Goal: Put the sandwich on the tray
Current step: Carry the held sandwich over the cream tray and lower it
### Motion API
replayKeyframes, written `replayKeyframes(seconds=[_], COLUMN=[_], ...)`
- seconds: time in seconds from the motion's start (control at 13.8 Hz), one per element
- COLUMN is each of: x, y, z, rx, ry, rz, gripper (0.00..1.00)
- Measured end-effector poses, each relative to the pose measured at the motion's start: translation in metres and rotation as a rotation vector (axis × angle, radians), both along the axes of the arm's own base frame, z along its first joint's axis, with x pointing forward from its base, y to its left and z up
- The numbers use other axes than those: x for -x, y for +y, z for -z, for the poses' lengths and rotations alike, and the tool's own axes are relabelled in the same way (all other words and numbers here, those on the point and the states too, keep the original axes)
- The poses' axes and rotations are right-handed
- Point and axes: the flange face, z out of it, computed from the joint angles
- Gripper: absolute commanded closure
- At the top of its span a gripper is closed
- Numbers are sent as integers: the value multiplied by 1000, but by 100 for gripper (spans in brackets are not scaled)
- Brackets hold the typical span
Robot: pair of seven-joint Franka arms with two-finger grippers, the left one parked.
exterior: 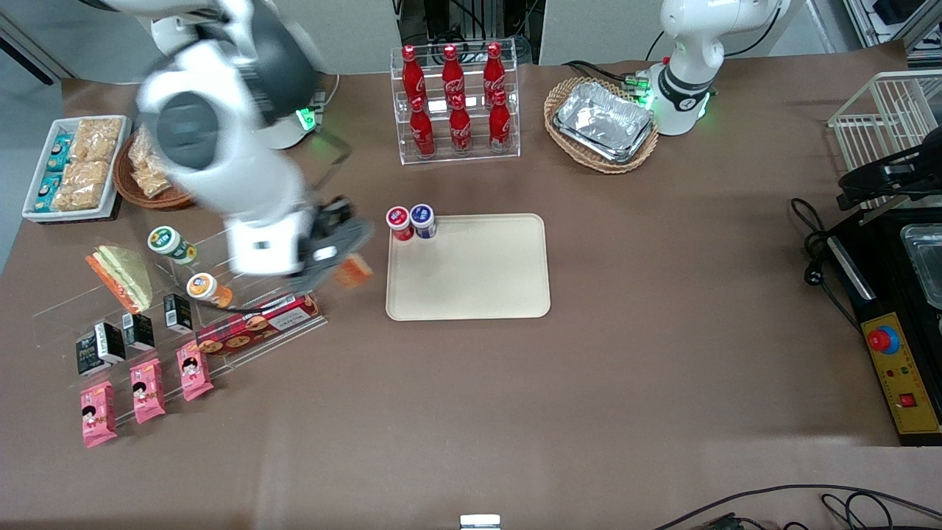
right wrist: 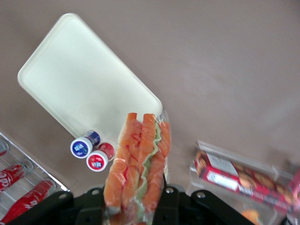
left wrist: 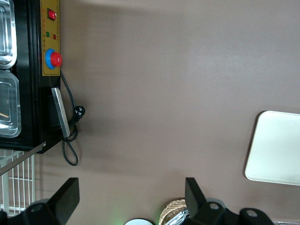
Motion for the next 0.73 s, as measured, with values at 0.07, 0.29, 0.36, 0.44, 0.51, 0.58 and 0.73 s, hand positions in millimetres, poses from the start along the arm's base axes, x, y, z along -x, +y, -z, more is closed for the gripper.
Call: replayKeyframes(seconds=[0.07, 0.29, 0.36, 0.44, 0.51, 0.58, 0.73], x=[4, 1, 2, 5, 9, 13, 23], y=[21, 48, 59, 73, 88, 103, 133], z=[13, 50, 60, 71, 84, 96, 123], rx=[-6, -35, -32, -28, -30, -35, -7], ry=[-5, 3, -7, -19, -29, -37, -67], rz=[-78, -290, -358, -434, -502, -553, -645], gripper=[68, 68, 68, 68, 68, 68, 68])
